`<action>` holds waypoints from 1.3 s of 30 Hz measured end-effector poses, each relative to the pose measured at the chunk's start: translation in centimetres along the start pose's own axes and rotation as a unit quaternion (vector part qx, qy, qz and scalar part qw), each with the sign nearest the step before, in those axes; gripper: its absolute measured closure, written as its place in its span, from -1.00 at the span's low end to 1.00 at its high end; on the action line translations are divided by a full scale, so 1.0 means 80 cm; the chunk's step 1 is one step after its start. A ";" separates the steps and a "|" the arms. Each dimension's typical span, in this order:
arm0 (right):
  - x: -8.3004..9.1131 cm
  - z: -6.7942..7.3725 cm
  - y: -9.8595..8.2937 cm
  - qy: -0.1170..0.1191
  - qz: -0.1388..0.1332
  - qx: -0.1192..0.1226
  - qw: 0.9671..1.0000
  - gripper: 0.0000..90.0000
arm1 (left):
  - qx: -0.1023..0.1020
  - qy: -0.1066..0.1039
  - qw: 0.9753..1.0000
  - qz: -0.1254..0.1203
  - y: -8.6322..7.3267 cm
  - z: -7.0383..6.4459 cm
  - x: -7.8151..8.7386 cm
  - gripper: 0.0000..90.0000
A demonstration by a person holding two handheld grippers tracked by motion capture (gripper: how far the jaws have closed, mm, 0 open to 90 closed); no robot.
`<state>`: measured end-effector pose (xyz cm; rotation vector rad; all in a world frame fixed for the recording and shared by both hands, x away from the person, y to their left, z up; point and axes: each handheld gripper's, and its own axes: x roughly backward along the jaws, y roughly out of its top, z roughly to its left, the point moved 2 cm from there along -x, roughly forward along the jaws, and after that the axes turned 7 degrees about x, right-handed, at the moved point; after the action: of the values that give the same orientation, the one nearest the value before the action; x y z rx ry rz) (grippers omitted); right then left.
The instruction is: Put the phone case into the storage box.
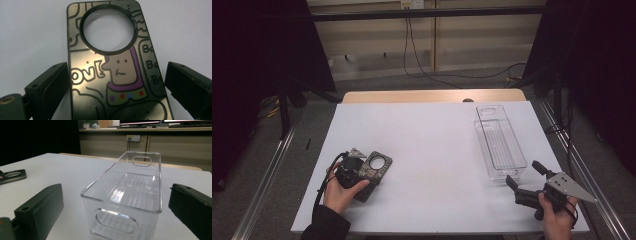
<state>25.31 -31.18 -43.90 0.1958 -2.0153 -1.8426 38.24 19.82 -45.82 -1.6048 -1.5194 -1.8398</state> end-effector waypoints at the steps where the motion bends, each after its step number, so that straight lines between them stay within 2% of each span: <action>1: 0.000 0.000 0.000 0.000 0.000 0.001 1.000 -1.00 | 0.000 0.003 1.000 0.002 0.001 0.000 -0.001 -0.88; 6: 0.000 0.000 0.000 0.000 0.001 0.002 1.000 -1.00 | -0.017 0.034 0.999 0.009 0.003 -0.007 -0.006 -0.90; 14: 0.000 0.000 0.000 -0.001 0.001 0.002 1.000 -1.00 | -0.017 0.037 0.999 0.029 0.010 -0.007 -0.010 -0.92; 19: 0.000 0.000 0.000 0.000 0.002 0.004 1.000 -1.00 | -0.010 0.051 0.998 0.020 0.009 -0.011 -0.012 -0.95; 21: 0.000 0.000 -0.001 0.000 0.002 0.003 1.000 -1.00 | -0.009 0.046 0.999 0.018 0.008 -0.009 -0.012 -0.96; 25: 0.001 0.000 -0.001 0.000 0.002 0.001 1.000 -1.00 | 0.000 0.051 0.999 0.010 0.006 -0.010 -0.014 -1.00; 26: 0.001 0.000 -0.001 0.000 0.003 0.002 1.000 -1.00 | -0.004 0.054 0.999 0.010 0.006 -0.010 -0.014 -1.00; 27: 0.001 0.000 -0.001 -0.003 0.003 0.002 1.000 -1.00 | 0.000 0.045 0.999 0.006 0.005 -0.009 -0.015 -1.00; 28: 0.001 0.000 -0.001 -0.004 0.001 0.003 1.000 -1.00 | -0.001 0.046 0.999 0.005 0.005 -0.009 -0.015 -1.00; 35: 0.001 0.000 -0.001 -0.005 0.000 0.000 1.000 -1.00 | -0.010 0.045 0.999 0.021 0.008 -0.007 -0.014 -0.99; 39: 0.001 0.000 0.000 -0.003 0.000 0.000 1.000 -1.00 | -0.005 0.046 0.998 0.030 0.010 -0.008 -0.014 -0.95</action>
<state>25.22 -31.23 -43.90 0.1910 -2.0208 -1.8452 38.88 18.52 -46.21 -1.5306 -1.4099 -1.8638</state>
